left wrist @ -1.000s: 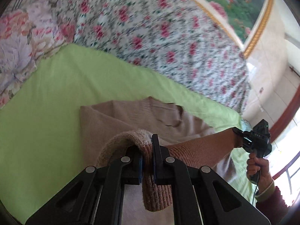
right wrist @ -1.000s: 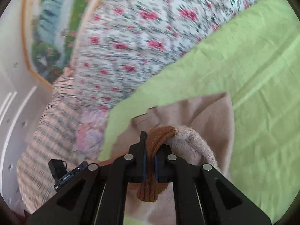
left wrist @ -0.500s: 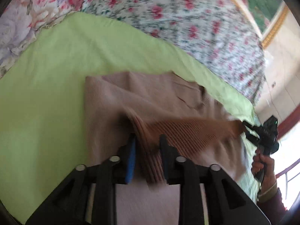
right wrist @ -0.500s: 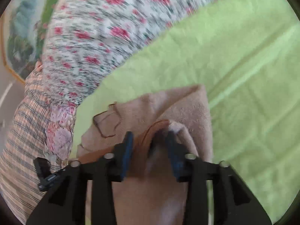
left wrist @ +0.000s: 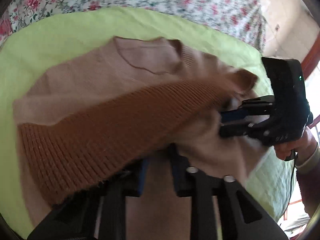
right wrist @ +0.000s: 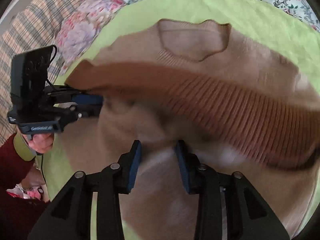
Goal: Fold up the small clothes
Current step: 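Fold the hem up toward the collar with both grippers and release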
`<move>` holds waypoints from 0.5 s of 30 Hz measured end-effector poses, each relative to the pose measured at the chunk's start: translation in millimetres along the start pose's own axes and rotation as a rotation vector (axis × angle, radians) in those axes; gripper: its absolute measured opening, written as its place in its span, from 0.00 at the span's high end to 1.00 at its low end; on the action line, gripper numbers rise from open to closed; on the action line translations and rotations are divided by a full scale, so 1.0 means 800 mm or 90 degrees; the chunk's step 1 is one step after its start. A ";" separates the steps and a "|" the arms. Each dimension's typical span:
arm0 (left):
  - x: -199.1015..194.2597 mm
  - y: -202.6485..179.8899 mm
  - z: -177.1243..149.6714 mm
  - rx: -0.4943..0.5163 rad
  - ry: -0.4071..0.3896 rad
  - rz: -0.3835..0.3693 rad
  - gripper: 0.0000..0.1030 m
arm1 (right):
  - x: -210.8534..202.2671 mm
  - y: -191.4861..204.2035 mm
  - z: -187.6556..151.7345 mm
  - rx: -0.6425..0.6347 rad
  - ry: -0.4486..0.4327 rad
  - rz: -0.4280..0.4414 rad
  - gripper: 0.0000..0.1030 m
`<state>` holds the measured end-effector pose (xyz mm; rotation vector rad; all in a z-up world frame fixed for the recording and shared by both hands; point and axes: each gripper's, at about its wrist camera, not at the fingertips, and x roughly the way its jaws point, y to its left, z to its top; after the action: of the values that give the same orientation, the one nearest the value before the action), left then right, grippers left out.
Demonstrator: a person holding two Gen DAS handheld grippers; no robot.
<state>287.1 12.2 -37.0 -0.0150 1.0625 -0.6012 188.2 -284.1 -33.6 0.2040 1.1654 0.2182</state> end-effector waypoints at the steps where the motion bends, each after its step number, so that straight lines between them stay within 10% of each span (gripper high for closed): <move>1: -0.001 0.013 0.009 -0.011 -0.006 -0.004 0.88 | -0.004 -0.022 0.015 0.028 -0.025 -0.053 0.65; 7: -0.029 0.109 0.052 -0.143 -0.095 0.135 0.78 | -0.054 -0.127 0.023 0.230 -0.171 -0.168 0.65; 15: -0.077 0.137 -0.015 -0.253 -0.160 0.105 0.77 | -0.108 -0.102 -0.041 0.264 -0.263 -0.144 0.63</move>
<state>305.6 136.5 -24.8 -0.3390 0.9121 -0.2252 130.2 -384.3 8.1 0.4557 0.8012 -0.2607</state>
